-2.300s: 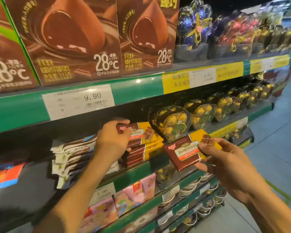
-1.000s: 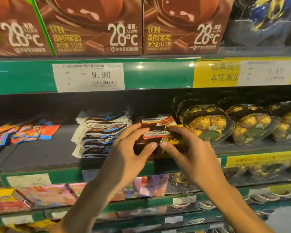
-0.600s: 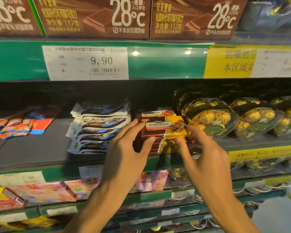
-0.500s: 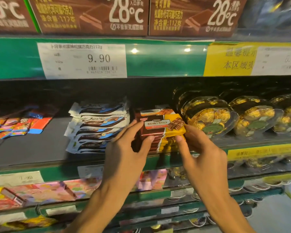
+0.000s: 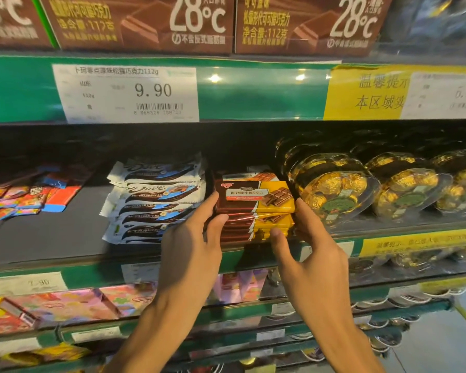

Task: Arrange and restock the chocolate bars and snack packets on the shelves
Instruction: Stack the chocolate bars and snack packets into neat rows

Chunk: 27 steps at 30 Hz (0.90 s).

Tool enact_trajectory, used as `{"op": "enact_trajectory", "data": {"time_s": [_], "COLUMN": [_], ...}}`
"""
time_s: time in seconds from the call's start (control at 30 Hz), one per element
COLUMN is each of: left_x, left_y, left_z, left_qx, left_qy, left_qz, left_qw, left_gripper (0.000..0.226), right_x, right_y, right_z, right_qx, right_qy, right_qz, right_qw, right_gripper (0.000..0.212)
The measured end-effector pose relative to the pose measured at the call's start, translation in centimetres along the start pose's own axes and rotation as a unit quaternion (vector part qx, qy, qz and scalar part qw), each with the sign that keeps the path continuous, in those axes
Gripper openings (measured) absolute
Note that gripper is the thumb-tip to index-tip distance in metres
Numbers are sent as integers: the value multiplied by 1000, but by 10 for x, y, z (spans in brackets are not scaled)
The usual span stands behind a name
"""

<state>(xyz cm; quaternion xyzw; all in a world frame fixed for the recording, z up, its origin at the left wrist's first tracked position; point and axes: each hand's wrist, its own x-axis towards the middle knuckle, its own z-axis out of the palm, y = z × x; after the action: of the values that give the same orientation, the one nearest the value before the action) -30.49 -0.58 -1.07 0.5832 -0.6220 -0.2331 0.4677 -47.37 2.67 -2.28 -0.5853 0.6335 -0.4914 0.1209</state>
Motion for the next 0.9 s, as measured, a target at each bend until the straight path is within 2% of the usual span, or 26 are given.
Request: {"op": "enact_trajectory", "data": {"time_s": [0.23,0.43,0.53,0.7,0.9], "left_x": [-4,-8,-10,-13,-18], "left_y": [-3,-4,-6,-5,0], "left_z": [4,6,8,15,20], "left_qx": [-19,-18,-3,6,36], "left_qy": [-12,2,-6,22,32], "left_qz": [-27,-23,-33,-40,-17], "left_qw": [999,1000,999,999,999], "left_gripper": [59,58,70,75,74], "right_x": [8,16,15,9,12], "right_y": [6,11,12,13,17], "right_z": [0,2,1,-1,3], "right_qx": [37,64,77,36,11], "right_qy": [56,104,106,62,98], "right_qz": [-4,7,3,-30,-35], "right_qw": [998,992,991,997,995], "right_gripper": [38,26,28,45,44]}}
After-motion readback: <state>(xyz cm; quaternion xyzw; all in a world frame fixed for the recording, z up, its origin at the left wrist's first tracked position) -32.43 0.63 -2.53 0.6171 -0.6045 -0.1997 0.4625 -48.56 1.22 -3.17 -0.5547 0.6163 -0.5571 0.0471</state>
